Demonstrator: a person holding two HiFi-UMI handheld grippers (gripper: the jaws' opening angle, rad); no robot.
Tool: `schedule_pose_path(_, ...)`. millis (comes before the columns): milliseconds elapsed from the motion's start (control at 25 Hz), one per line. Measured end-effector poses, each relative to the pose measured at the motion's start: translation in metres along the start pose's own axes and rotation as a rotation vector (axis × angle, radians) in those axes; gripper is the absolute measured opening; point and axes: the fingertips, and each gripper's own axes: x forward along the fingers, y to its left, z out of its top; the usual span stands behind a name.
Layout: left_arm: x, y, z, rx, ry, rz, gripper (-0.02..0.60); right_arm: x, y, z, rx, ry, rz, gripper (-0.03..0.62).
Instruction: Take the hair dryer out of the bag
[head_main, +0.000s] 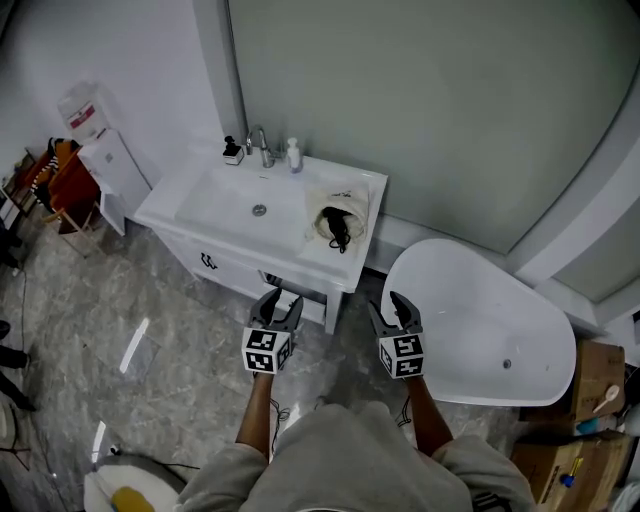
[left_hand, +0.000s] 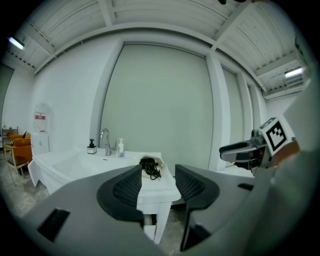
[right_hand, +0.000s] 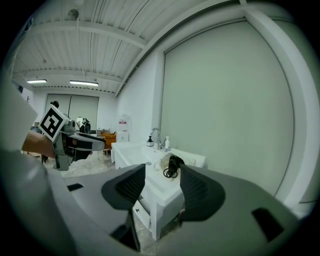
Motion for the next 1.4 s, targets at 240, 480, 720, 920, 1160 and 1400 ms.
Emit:
schedule_pose_path(240,0.020,0.013,-0.006,-0.005,0.028,-0.021,0.192,0.023,0.002,-0.008,0.013,0.029,0.000,0.201)
schedule_pose_path(480,0.036,0.024,-0.014,-0.003,0.048,-0.028,0.192,0.045,-0.001,-0.012,0.017,0.040,0.005,0.201)
schedule_pose_path(720,0.066,0.043,-0.009,-0.011,0.051,-0.019,0.192,0.080,-0.010,-0.008,0.014,0.041,0.023,0.201)
schedule_pose_path(920,0.100,0.061,0.001,-0.007,0.058,-0.010,0.192,0.121,-0.026,0.000,0.018,0.039,0.042,0.202)
schedule_pose_path(1160,0.142,0.085,0.017,-0.007,0.068,0.019,0.192,0.170,-0.046,0.013,0.021,0.042,0.076,0.206)
schedule_pose_path(1400,0.182,0.101,0.032,0.001,0.080,0.043,0.192,0.217,-0.060,0.025,0.023,0.046,0.125,0.210)
